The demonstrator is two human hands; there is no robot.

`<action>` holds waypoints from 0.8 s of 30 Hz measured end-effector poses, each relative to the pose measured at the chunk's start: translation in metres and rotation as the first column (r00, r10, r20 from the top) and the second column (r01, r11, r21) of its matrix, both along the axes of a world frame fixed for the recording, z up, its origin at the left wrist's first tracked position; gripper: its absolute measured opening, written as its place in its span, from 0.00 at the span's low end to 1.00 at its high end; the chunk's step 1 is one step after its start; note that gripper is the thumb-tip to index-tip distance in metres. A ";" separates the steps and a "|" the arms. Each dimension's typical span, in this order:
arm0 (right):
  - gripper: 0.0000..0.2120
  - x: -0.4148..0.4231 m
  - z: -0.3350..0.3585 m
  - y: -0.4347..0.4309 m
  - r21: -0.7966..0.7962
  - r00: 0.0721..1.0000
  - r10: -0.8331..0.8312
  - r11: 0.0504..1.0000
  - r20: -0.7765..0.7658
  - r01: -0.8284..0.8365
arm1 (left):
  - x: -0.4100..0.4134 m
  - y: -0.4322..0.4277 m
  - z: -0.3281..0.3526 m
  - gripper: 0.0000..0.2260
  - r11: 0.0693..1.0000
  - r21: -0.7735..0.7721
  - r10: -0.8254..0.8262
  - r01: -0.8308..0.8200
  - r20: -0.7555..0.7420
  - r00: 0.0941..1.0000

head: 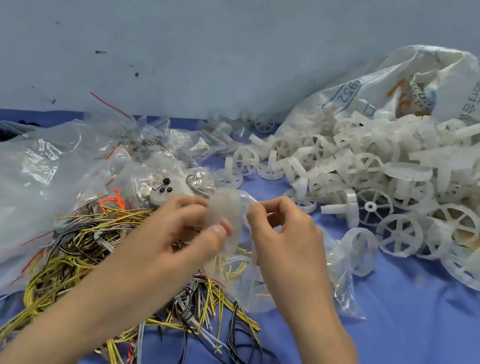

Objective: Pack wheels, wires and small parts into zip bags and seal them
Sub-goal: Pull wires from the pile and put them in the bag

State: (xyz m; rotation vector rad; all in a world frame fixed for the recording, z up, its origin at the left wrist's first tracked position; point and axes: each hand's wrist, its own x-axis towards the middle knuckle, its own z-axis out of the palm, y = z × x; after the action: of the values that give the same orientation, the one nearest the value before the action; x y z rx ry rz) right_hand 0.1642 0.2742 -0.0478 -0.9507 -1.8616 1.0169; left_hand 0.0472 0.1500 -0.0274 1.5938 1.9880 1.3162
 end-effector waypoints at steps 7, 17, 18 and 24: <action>0.08 -0.008 -0.002 -0.020 0.126 0.997 -0.031 0.992 0.071 0.022 | 0.012 0.006 -0.026 0.15 0.979 -0.118 0.119 -0.167 -0.339 0.933; 0.08 -0.006 -0.003 -0.027 0.291 0.982 -0.115 0.954 0.147 0.068 | 0.003 0.003 -0.026 0.15 0.993 -0.114 -0.012 -0.037 -0.397 0.918; 0.08 -0.006 -0.002 -0.028 0.306 0.980 -0.121 0.950 0.159 0.068 | 0.002 0.002 -0.025 0.15 0.993 -0.111 -0.014 -0.036 -0.418 0.908; 0.08 -0.007 0.006 -0.040 0.336 0.966 -0.104 0.942 0.237 0.019 | 0.006 0.007 -0.023 0.08 0.999 -0.012 0.037 -0.047 -0.445 0.895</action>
State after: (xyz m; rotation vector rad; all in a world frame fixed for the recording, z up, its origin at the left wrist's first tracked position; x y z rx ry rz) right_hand 0.1570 0.2342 -0.0419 -0.9594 -2.1135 0.5362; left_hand 0.0532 0.1566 -0.0504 1.9939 2.2913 0.9975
